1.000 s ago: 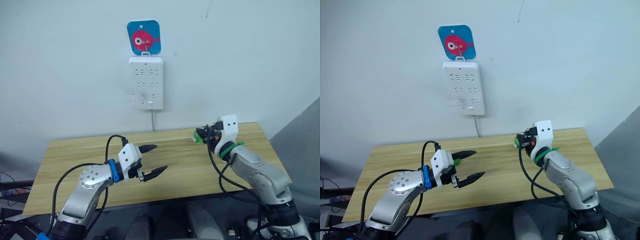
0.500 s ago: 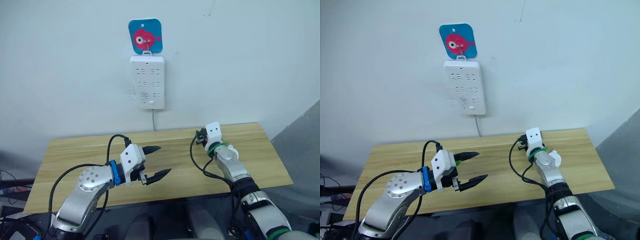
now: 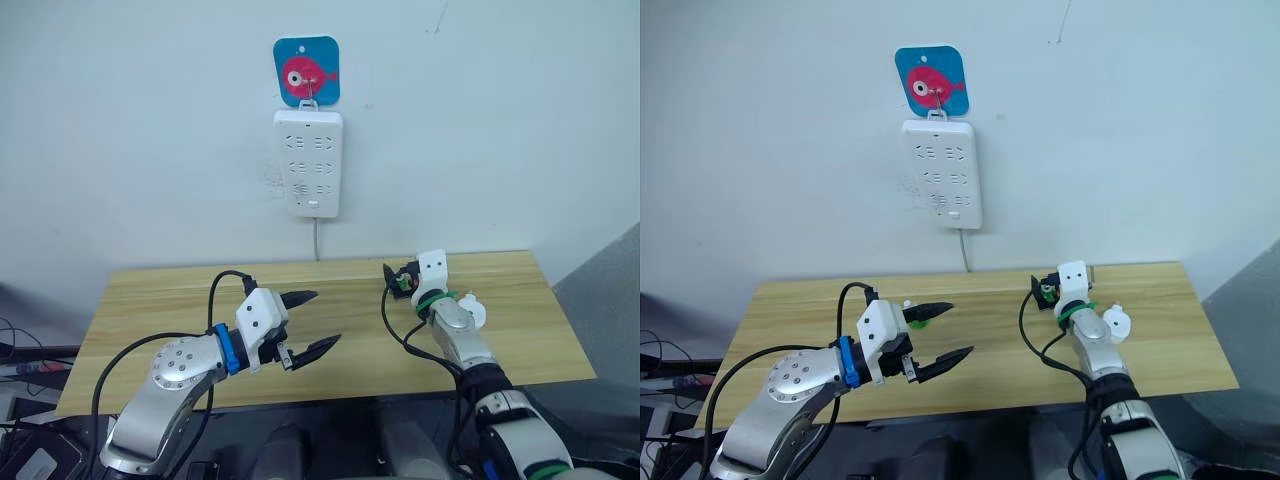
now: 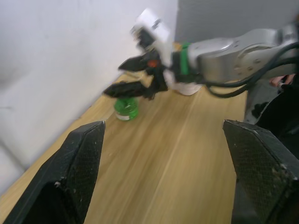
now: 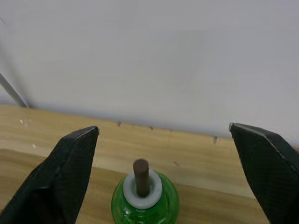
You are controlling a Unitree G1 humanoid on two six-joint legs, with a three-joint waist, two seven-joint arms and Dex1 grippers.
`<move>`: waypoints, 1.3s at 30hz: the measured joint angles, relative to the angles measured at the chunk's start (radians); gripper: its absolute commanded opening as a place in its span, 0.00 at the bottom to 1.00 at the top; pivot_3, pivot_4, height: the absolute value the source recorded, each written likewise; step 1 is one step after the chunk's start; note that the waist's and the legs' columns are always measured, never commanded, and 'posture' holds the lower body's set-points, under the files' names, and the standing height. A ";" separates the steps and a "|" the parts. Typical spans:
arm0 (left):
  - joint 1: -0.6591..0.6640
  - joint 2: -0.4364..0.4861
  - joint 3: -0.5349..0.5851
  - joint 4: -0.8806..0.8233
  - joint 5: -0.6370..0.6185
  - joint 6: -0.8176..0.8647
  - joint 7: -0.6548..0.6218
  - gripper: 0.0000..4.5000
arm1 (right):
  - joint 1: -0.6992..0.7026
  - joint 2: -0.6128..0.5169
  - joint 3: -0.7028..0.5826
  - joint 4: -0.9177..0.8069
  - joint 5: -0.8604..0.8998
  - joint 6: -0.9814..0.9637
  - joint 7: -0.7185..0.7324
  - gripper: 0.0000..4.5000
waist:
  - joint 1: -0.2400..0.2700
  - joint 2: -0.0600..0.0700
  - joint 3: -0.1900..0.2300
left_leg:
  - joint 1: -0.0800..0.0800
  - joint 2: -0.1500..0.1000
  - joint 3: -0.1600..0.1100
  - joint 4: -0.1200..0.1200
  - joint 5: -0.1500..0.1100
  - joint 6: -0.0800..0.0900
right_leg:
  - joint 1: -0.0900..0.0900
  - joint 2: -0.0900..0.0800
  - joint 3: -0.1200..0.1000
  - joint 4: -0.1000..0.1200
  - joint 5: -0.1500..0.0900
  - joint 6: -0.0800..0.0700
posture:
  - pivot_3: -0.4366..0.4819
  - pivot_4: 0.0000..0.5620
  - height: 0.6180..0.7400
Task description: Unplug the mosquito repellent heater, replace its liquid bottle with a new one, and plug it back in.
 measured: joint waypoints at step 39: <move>-0.339 -0.211 0.097 1.101 0.215 -0.448 0.217 0.97 | 0.278 -0.375 0.275 -1.146 0.081 0.807 0.370 1.00 | 0.018 -0.013 0.056 | -0.003 -0.002 -0.005 0.001 0.000 -0.001 | 0.000 -0.014 -0.026 -0.004 -0.001 0.000 | 0.35 0.51 0.94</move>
